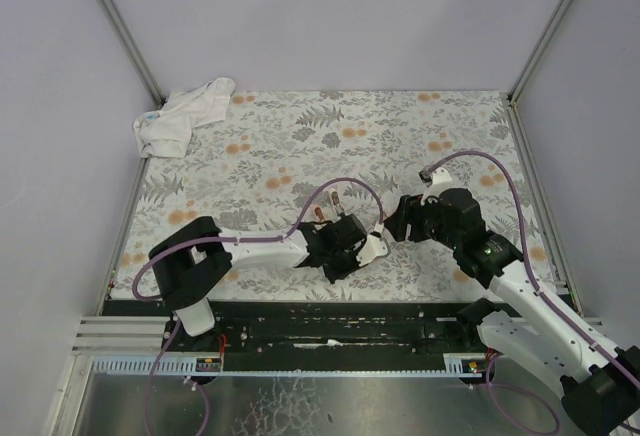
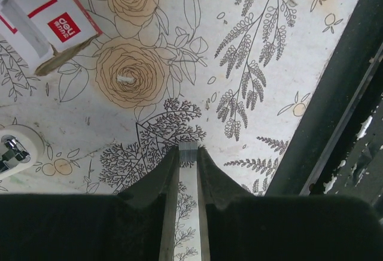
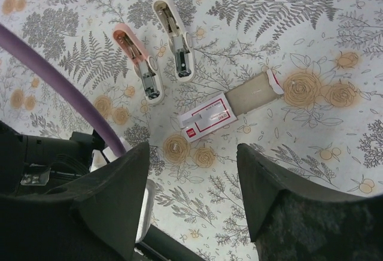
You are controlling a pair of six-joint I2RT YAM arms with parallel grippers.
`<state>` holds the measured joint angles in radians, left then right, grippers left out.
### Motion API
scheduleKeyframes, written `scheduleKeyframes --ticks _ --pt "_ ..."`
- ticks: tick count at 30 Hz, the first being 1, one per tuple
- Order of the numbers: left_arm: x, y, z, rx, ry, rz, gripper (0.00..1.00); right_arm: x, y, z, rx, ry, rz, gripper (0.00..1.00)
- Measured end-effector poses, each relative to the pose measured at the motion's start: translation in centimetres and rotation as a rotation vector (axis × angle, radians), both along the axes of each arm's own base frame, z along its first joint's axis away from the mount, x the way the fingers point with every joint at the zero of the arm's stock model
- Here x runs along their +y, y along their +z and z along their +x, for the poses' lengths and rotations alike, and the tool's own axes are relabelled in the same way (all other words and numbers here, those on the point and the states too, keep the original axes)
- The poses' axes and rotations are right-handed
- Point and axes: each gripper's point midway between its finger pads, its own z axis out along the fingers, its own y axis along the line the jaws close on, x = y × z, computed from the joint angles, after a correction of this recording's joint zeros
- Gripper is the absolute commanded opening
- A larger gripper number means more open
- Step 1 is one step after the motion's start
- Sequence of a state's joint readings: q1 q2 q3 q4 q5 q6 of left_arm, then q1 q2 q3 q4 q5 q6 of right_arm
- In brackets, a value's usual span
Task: Load the staples into the stapler
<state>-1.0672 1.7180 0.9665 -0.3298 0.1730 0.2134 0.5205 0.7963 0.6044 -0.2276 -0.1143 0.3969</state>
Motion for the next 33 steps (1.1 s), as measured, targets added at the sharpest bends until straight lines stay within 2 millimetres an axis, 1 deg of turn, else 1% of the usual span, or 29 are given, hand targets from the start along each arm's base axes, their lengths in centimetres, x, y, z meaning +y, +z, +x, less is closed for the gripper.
scheduleKeyframes --ticks 1,4,6,11,15,17,19,21,23,24,25,26,27,28,29,31,33 --pt "-0.1 0.0 0.0 0.001 -0.004 0.004 0.17 -0.1 -0.1 0.0 0.001 -0.004 -0.002 0.68" --pt "-0.2 0.0 0.0 0.000 -0.016 0.009 0.38 -0.3 -0.4 0.1 0.005 -0.021 -0.008 0.69" --pt "-0.3 -0.1 0.0 -0.002 -0.024 0.011 0.47 -0.4 -0.5 0.2 0.007 -0.029 -0.010 0.69" --pt "-0.4 0.0 -0.2 -0.005 -0.039 0.008 0.58 -0.6 -0.8 0.3 0.023 -0.037 -0.023 0.69" --pt "-0.5 0.6 -0.4 -0.005 -0.043 -0.007 0.63 -0.6 -1.0 0.3 0.058 -0.031 -0.054 0.69" --pt "-0.8 2.0 -0.2 -0.018 -0.042 -0.044 0.65 -0.6 -0.7 0.3 0.063 -0.027 -0.064 0.69" --pt "-1.1 4.4 0.2 -0.044 -0.035 -0.109 0.66 -0.5 -0.1 0.4 0.061 -0.026 -0.065 0.68" --pt "-1.4 7.5 0.7 -0.073 -0.024 -0.196 0.68 -0.5 0.2 0.6 0.063 -0.026 -0.065 0.67" --pt "-1.1 11.5 2.2 -0.107 0.018 -0.313 0.71 -0.3 0.1 0.6 0.082 -0.023 -0.067 0.67" --pt "-0.7 13.0 3.1 -0.126 0.046 -0.358 0.73 -0.2 -0.2 0.6 0.100 -0.021 -0.071 0.66" --pt "0.3 15.1 4.7 -0.152 0.101 -0.420 0.76 0.0 -0.7 0.5 0.125 -0.018 -0.078 0.66" --pt "1.3 16.5 6.0 -0.173 0.146 -0.456 0.79 0.1 -1.4 0.3 0.157 -0.017 -0.089 0.66" --pt "2.7 17.8 7.8 -0.196 0.218 -0.498 0.81 0.3 -2.3 0.1 0.193 -0.018 -0.106 0.66" --pt "4.5 19.2 9.8 -0.217 0.307 -0.539 0.82 0.7 -3.0 -0.4 0.222 -0.008 -0.122 0.65" --pt "6.0 20.0 11.3 -0.236 0.375 -0.560 0.82 1.2 -4.0 -1.0 0.252 0.002 -0.152 0.65" --pt "10.1 21.5 14.8 -0.271 0.559 -0.604 0.84 2.5 -5.8 -2.8 0.313 0.043 -0.212 0.63" --pt "13.0 22.1 16.8 -0.297 0.688 -0.615 0.88 3.4 -7.2 -4.3 0.356 0.070 -0.255 0.63"
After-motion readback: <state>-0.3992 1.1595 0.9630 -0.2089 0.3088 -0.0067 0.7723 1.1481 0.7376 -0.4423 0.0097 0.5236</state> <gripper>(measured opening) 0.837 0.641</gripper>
